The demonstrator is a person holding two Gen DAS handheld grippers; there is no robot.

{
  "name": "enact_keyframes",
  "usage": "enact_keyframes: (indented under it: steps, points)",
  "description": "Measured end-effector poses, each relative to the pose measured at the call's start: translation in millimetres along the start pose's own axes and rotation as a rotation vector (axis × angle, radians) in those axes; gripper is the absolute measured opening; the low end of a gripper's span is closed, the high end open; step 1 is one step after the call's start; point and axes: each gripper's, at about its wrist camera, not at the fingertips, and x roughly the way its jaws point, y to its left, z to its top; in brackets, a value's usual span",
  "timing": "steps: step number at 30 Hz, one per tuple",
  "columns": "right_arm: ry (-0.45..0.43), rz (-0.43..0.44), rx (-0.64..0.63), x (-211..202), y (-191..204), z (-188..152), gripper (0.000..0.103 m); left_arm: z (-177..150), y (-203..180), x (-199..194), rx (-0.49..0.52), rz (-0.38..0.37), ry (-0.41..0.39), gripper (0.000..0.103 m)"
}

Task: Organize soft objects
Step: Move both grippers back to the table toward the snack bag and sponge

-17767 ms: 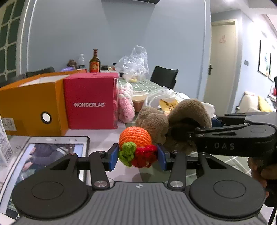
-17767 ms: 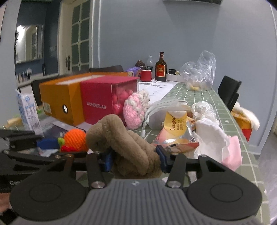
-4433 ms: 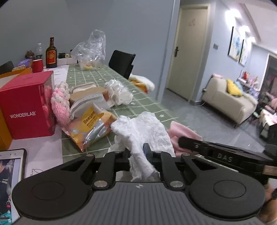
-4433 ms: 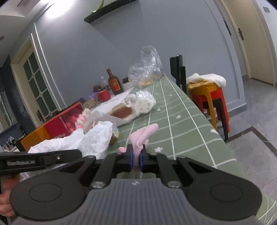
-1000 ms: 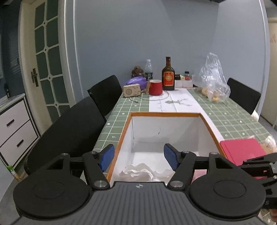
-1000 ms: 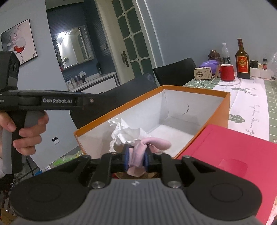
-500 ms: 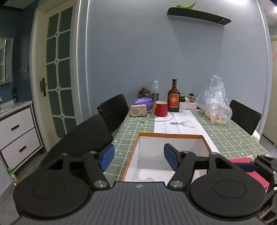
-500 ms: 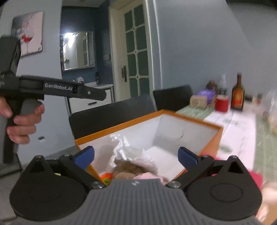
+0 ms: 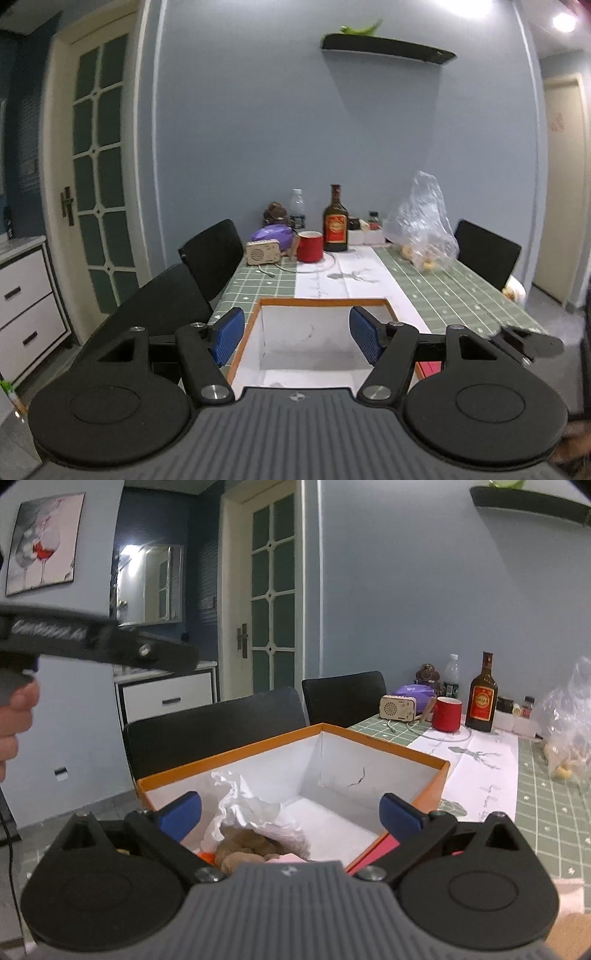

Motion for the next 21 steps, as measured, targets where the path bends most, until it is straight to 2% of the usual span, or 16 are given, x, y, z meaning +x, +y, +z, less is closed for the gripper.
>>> enact_keyframes:
  steps: [6, 11, 15, 21]
  points:
    - [-0.03, -0.024, 0.027, -8.3, -3.3, 4.0, 0.1, 6.4, -12.2, -19.3, -0.009, -0.034, -0.022, 0.077]
    - [-0.051, -0.079, 0.025, -34.0, -10.9, 13.8, 0.1, 19.9, -32.6, -34.9, -0.019, -0.06, 0.008, 0.077]
    - [-0.065, -0.153, 0.051, -62.2, -24.2, 13.6, 0.1, 19.9, -54.9, -46.6, -0.011, -0.125, -0.077, 0.077]
    - [-0.113, -0.22, 0.034, -102.8, -59.4, -3.2, 0.1, 15.2, -95.3, -30.3, 0.051, -0.164, -0.136, 0.077]
